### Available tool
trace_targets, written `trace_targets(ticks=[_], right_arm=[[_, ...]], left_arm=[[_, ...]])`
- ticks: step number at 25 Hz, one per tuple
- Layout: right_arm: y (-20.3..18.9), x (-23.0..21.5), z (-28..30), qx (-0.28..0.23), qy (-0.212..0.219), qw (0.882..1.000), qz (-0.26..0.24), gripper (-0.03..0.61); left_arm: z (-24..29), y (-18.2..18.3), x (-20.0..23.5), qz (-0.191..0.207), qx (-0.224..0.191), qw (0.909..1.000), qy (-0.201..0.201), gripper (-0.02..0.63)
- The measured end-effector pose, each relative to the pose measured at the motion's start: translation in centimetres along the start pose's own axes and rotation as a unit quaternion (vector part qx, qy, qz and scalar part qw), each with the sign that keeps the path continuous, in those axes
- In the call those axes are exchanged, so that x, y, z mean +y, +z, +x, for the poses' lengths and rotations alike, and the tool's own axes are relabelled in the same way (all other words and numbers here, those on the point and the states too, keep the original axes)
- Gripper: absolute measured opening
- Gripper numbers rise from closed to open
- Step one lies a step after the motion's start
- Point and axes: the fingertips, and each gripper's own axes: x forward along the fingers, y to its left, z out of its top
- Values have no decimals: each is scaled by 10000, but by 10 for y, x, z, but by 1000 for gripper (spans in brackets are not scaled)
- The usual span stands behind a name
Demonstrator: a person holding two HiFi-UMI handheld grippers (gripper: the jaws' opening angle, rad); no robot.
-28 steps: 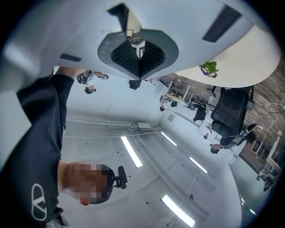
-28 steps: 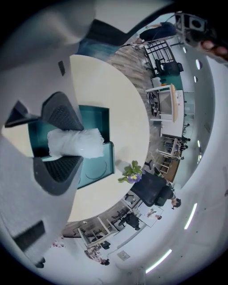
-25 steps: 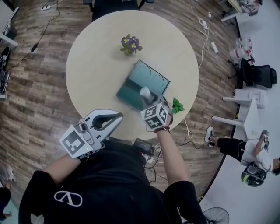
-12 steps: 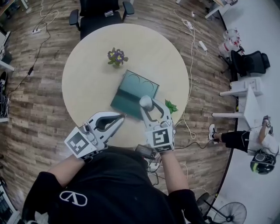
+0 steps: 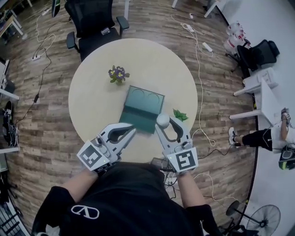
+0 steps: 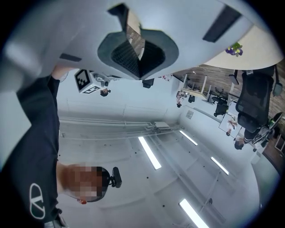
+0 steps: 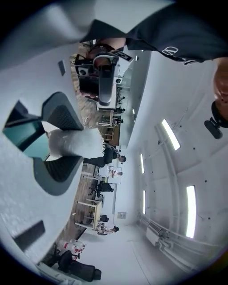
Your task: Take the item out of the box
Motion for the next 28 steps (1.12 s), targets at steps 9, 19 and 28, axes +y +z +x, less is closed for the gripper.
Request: trace_targets(ticks=[9, 19, 28], right_arm=[[36, -5, -30, -1067, 58, 9916, 732, 179], [65, -12, -60, -2215, 78, 9663, 1312, 179], [65, -14, -63, -2401, 46, 9588, 1519, 179]], left_arm=[[12, 22, 0, 226, -138, 9996, -47, 5], [20, 49, -3, 394, -499, 9979, -117, 5], [17, 47, 0, 392, -413, 9984, -65, 5]])
